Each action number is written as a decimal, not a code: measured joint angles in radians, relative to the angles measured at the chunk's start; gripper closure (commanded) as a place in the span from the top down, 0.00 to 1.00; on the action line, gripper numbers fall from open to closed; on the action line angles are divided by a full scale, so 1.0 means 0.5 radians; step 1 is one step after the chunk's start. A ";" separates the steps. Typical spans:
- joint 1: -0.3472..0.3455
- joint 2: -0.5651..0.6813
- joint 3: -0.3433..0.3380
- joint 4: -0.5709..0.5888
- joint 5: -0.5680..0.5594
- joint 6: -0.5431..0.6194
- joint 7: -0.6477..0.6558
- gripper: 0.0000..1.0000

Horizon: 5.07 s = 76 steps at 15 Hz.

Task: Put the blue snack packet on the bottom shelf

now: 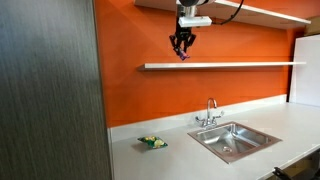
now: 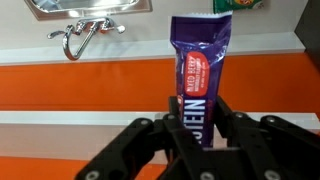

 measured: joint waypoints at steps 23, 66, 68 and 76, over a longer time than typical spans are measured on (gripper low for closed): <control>0.112 0.898 -0.191 1.095 -0.032 -0.454 -0.136 0.13; 0.227 0.916 -0.272 1.191 -0.031 -0.612 -0.182 1.00; 0.257 0.777 -0.266 1.018 -0.031 -0.606 -0.135 1.00; 0.329 0.128 -0.107 0.166 -0.014 -0.522 0.154 1.00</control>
